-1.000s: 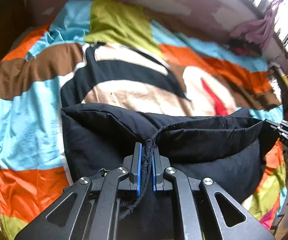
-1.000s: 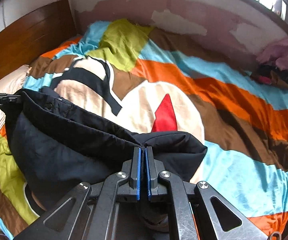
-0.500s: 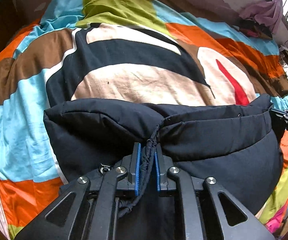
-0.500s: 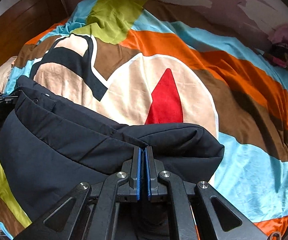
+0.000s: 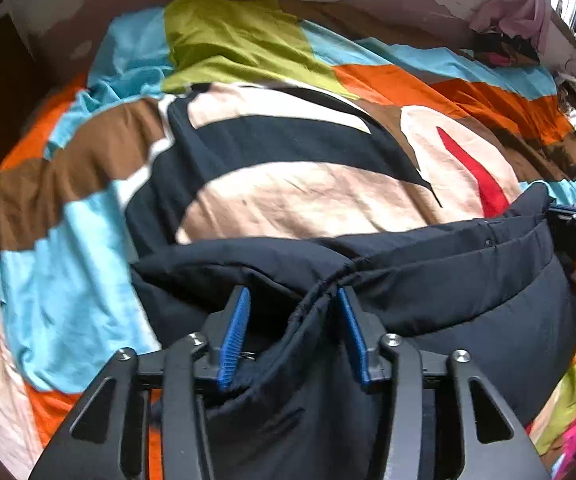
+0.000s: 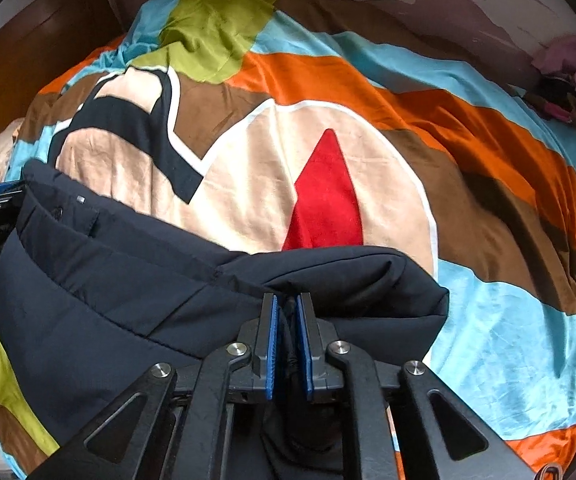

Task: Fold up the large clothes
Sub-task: 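Lower the folded hem onto the collar end with both tools, then open both tools and regrasp the folded jacket edge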

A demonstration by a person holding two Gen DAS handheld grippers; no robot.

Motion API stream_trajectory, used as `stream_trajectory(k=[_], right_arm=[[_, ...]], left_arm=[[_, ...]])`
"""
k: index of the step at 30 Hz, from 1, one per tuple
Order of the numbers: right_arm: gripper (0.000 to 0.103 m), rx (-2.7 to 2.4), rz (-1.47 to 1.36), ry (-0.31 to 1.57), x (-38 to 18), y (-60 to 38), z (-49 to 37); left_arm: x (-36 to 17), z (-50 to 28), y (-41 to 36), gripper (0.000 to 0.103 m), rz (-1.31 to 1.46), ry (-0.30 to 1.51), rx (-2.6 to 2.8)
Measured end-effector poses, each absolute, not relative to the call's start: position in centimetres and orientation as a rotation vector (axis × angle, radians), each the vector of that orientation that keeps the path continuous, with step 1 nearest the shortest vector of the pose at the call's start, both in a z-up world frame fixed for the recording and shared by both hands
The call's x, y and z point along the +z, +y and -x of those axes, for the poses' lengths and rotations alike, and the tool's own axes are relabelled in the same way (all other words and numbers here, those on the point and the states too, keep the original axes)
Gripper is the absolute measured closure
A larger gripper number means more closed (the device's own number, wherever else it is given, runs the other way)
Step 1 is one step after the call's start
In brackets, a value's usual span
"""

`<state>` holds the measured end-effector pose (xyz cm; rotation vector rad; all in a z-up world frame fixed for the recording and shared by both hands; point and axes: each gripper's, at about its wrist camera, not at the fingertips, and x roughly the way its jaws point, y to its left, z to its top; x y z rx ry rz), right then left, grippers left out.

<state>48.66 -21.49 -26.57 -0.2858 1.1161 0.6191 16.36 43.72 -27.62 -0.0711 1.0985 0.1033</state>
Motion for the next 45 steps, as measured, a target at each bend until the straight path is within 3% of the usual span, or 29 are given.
stream_trajectory(k=[3,12,16,24,26,28,32,38,40,45], right_arm=[[0.084,0.585,0.263,1.103,-25.9,-22.2,-49.1],[0.083,0.524,0.132,0.971,-21.8,-25.7,-48.3],[0.067,0.596,0.049,0.930,-19.9,-26.8,-45.7],[0.068,0.654,0.126,1.108,-25.8,-25.0,-45.2],[0.072,0.588,0.106,1.147,-27.7,-25.7,-47.1],[0.083,0.557,0.035,1.173,-28.7,-26.5,-48.4],[0.083,0.515,0.044,1.163,-28.7,-26.2,-48.7],[0.073,0.617,0.054,1.037,-24.4,-26.0,-43.6],[0.057,0.648,0.061,1.016,-23.5,-25.2,-41.7],[0.055,0.722,0.054,0.951,-22.1,-21.6,-37.2]], left_arm=[[-26.6,-16.0,45.3,0.061,0.091,1.044,0.199],[-22.2,-11.4,49.1,0.061,0.246,0.890,0.281],[-22.9,-9.2,47.2,0.061,0.256,0.940,0.152],[-29.1,-12.3,45.2,0.061,0.149,1.084,0.151],[-30.4,-13.5,46.4,0.061,0.187,1.108,0.172],[-30.9,-14.2,46.6,0.060,0.190,1.112,0.184],[-30.2,-13.9,46.0,0.060,0.158,1.091,0.209],[-26.3,-10.0,44.8,0.060,0.213,0.985,0.176],[-25.6,-8.7,42.8,0.060,0.233,0.974,0.124],[-26.2,-8.1,36.0,0.060,0.186,0.996,-0.014]])
